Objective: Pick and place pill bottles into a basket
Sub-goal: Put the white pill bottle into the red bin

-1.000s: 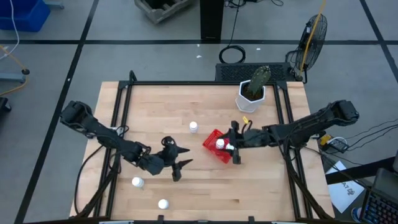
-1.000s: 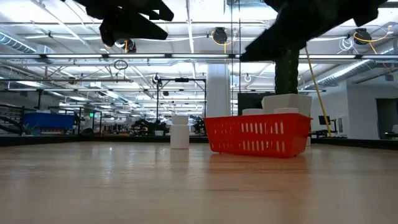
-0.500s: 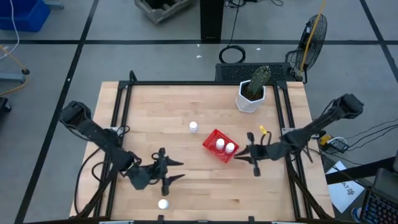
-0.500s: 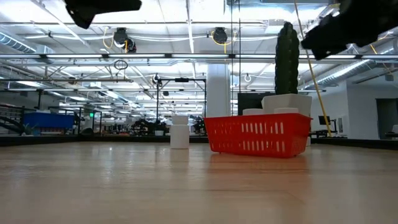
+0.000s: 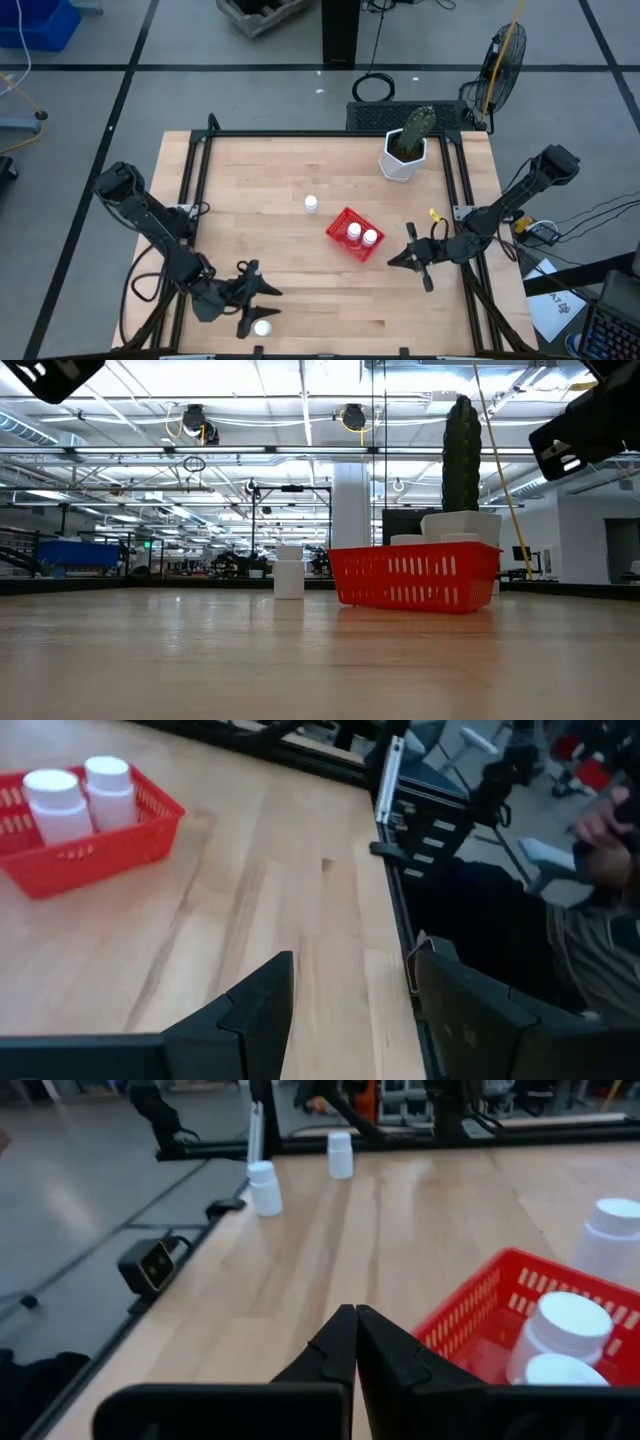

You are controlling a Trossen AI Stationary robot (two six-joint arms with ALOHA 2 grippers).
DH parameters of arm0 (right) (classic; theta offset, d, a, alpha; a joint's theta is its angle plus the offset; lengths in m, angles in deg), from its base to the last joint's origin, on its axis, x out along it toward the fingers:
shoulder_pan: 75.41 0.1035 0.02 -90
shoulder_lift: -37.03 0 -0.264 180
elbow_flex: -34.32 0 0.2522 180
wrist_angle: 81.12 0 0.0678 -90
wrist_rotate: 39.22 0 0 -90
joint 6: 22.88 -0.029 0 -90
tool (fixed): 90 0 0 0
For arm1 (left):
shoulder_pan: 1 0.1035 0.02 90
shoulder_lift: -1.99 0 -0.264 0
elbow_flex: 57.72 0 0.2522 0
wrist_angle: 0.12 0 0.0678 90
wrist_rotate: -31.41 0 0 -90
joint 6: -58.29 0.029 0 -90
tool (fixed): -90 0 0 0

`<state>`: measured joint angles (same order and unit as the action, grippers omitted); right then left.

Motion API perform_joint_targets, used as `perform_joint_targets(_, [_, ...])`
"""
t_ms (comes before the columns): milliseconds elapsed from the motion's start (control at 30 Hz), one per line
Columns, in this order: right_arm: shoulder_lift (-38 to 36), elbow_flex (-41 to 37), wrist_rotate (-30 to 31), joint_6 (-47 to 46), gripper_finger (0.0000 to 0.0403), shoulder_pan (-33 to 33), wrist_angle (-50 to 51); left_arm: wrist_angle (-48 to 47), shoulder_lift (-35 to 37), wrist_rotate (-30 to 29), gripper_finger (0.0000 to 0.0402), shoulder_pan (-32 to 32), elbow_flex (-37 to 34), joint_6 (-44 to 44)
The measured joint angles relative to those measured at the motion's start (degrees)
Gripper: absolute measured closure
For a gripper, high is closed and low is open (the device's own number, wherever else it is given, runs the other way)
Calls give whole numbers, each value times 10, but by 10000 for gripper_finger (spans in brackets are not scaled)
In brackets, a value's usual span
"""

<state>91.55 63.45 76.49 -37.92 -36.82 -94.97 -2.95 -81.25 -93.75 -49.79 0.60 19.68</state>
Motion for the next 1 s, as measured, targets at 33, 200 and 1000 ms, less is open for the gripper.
perform_joint_targets(33, [0, -4, 0, 2, 402, 2, -9, -9, 0, -4, 186, 0, 0, -17])
perform_joint_targets(200, [0, -13, 0, 2, 402, 2, -17, -10, 2, 11, 186, 23, 0, -90])
perform_joint_targets(1000, [1, -13, 0, -20, 402, 2, -26, -96, -23, -80, 186, -169, 1, -215])
